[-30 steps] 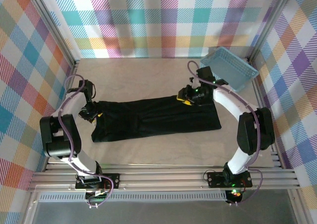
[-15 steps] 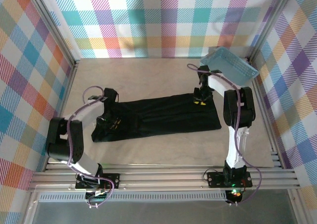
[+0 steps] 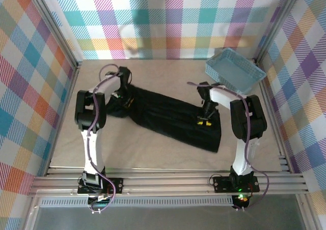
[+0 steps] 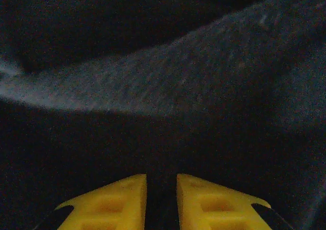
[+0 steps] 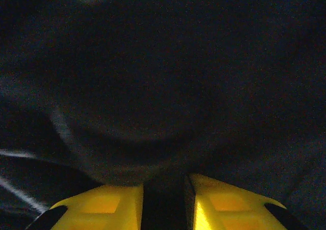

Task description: Fold and stack the t-shirts

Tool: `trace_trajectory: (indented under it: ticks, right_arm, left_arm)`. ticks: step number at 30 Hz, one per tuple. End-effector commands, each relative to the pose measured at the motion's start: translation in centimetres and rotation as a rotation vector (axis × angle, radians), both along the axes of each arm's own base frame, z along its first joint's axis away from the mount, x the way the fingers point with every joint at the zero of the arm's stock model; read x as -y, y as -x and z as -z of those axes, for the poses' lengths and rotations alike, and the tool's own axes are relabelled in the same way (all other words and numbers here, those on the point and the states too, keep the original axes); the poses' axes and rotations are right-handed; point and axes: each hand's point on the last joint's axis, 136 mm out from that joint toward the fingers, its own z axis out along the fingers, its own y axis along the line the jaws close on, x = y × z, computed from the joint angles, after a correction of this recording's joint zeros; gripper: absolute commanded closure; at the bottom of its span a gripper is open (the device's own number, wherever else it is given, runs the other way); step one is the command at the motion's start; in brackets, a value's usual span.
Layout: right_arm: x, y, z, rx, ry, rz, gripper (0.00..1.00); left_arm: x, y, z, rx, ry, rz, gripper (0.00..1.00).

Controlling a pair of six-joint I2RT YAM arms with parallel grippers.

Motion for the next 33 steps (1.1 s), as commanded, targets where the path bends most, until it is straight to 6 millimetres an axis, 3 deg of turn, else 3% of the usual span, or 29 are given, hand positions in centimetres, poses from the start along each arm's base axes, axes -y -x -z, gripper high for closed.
trace_trajectory:
  ticks: [1, 6, 10, 13, 17, 19, 22, 24, 27, 30, 33]
  right_arm:
    - [-3.8, 4.6, -0.4, -0.066, -0.097, 0.074, 0.71]
    - [-8.7, 8.0, 0.1, -0.121, -0.222, 0.144, 0.71]
    - [-13.0, 7.9, 0.5, -0.135, -0.335, 0.193, 0.71]
    - [-14.7, 6.9, 1.0, -0.146, -0.365, 0.228, 0.71]
    - [-15.3, 5.3, 0.3, -0.115, -0.352, 0.247, 0.72]
    - [-15.3, 5.0, -0.8, -0.096, -0.352, 0.256, 0.70]
    - [-15.0, 4.8, -3.8, -0.052, -0.375, 0.263, 0.65]
    - [-14.1, 4.8, -6.3, -0.006, -0.383, 0.260, 0.61]
    - [-10.8, 5.1, -8.9, 0.086, -0.351, 0.260, 0.56]
    - [-6.6, 5.7, -9.3, 0.161, -0.348, 0.261, 0.54]
    - [-3.8, 7.1, -8.7, 0.151, -0.377, 0.228, 0.53]
  left_arm:
    - [4.7, -6.4, 1.0, 0.124, 0.067, 0.168, 0.76]
    - [13.7, -13.0, 0.4, 0.372, 0.258, 0.239, 0.74]
    - [19.1, -15.1, 0.9, 0.501, 0.398, 0.233, 0.74]
    - [20.0, -15.9, 1.1, 0.547, 0.415, 0.212, 0.73]
    - [19.1, -17.5, 0.5, 0.600, 0.425, 0.171, 0.71]
    - [18.6, -18.3, -1.3, 0.632, 0.442, 0.170, 0.67]
    - [17.9, -18.5, -6.6, 0.702, 0.427, 0.209, 0.56]
    - [17.4, -17.6, -11.2, 0.739, 0.382, 0.262, 0.52]
    - [17.5, -13.8, -14.4, 0.687, 0.291, 0.372, 0.50]
    - [17.6, -7.8, -13.8, 0.562, 0.231, 0.496, 0.51]
    - [15.4, 0.3, -11.4, 0.394, 0.213, 0.538, 0.53]
